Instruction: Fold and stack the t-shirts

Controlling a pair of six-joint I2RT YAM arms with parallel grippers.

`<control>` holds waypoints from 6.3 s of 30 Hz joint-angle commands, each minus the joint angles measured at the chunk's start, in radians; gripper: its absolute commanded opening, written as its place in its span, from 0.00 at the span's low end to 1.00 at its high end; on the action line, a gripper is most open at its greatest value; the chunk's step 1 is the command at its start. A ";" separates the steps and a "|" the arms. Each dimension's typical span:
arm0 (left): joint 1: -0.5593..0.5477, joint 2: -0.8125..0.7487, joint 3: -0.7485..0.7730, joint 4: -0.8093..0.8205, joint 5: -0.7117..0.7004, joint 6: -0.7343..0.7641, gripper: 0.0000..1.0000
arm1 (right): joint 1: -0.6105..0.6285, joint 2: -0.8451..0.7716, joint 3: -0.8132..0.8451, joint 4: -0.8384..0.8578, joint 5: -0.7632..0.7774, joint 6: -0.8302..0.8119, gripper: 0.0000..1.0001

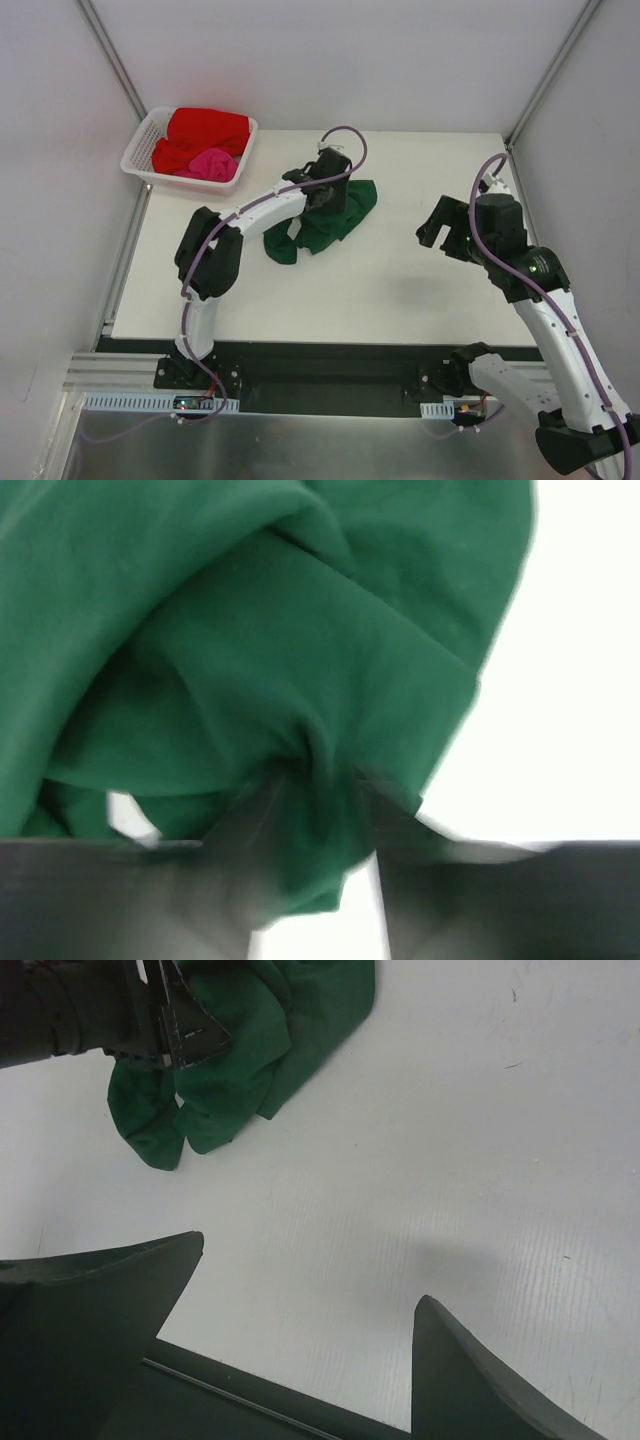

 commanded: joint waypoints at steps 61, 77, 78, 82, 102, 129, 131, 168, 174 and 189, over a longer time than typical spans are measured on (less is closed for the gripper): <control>0.588 -0.737 -0.249 0.005 0.573 0.083 0.00 | 0.170 0.476 0.321 0.082 0.139 0.103 0.96; 0.036 -0.138 0.404 -0.161 0.549 0.005 0.00 | -0.109 0.172 0.275 -0.123 0.122 0.066 0.96; -0.038 -0.080 0.390 -0.157 0.501 -0.009 0.00 | -0.120 0.164 0.264 -0.128 0.118 0.067 0.96; -0.135 0.092 0.397 -0.126 0.441 -0.098 0.01 | -0.144 0.129 0.212 -0.136 0.113 0.066 0.96; 0.475 -0.583 -0.477 -0.140 0.428 -0.095 0.84 | 0.483 0.562 0.213 0.002 0.389 0.421 0.96; 0.511 -0.371 -0.627 0.035 0.341 -0.232 0.60 | 0.497 1.194 0.559 0.055 0.421 0.630 0.50; 0.511 -0.376 -0.631 0.037 0.346 -0.227 0.57 | 0.497 1.215 0.574 0.058 0.403 0.613 0.40; 0.546 -0.837 -0.606 -0.395 0.337 -0.106 0.79 | 0.327 0.387 -0.222 -0.048 0.244 0.126 0.01; 0.480 -0.872 -0.868 -0.157 0.467 -0.351 0.64 | 0.328 0.443 -0.141 -0.042 0.277 0.093 0.01; 0.408 -0.829 -1.118 0.090 0.417 -0.508 0.53 | 0.320 0.467 -0.131 -0.050 0.265 0.087 0.01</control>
